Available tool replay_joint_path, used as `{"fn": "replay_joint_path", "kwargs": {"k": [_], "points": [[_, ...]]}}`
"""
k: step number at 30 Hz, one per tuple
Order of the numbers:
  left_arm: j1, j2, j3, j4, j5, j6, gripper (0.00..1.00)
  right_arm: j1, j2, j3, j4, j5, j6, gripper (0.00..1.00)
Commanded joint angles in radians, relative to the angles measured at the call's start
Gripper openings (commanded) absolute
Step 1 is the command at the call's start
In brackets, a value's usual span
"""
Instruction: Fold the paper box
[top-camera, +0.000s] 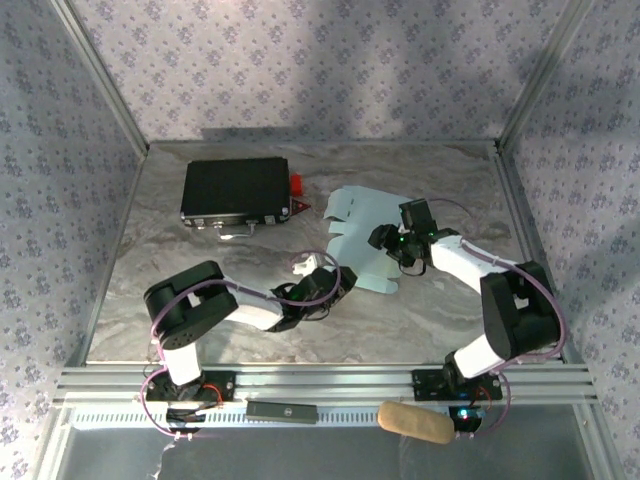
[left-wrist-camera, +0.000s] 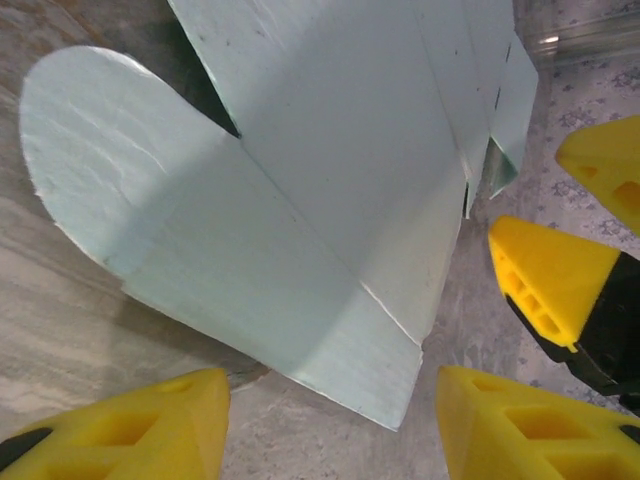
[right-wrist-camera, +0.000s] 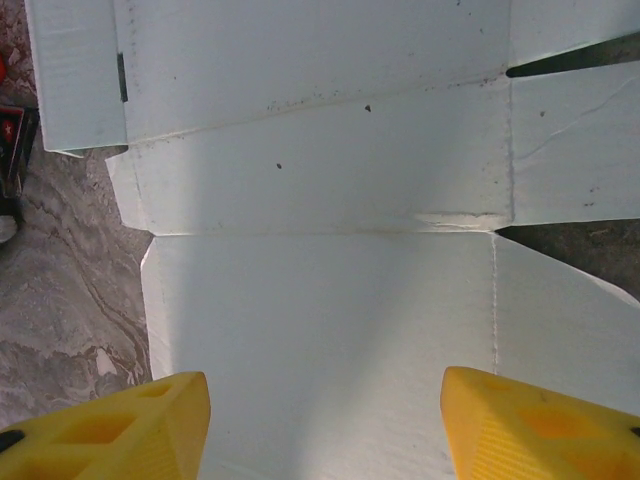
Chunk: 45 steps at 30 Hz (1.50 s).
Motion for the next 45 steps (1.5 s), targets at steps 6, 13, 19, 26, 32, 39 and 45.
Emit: {"fn": "replay_joint_path", "kwargs": {"k": [6,13,19,26,32,39,45], "points": [[-0.004,0.092,-0.003,0.2,-0.045,-0.048,0.55,-0.007,0.049,0.004,0.022,-0.026,-0.003,0.65],[-0.01,0.087,-0.014,0.226,-0.061,-0.09,0.51,-0.007,0.055,-0.007,0.031,-0.031,0.001,0.64],[-0.023,-0.062,0.129,-0.427,-0.047,-0.247,0.48,0.001,-0.006,0.001,-0.009,0.014,-0.024,0.64],[0.001,-0.043,0.176,-0.524,-0.03,-0.337,0.53,0.011,-0.05,0.017,-0.047,0.047,-0.037,0.65],[0.006,0.009,0.162,-0.401,-0.04,-0.377,0.54,0.005,-0.048,0.023,-0.053,0.038,-0.044,0.65],[0.014,0.055,0.208,-0.404,-0.049,-0.371,0.54,0.006,-0.048,0.007,-0.036,0.033,-0.037,0.65],[0.042,0.099,0.222,-0.336,-0.052,-0.348,0.49,0.008,-0.057,-0.003,-0.034,0.03,-0.037,0.65]]}}
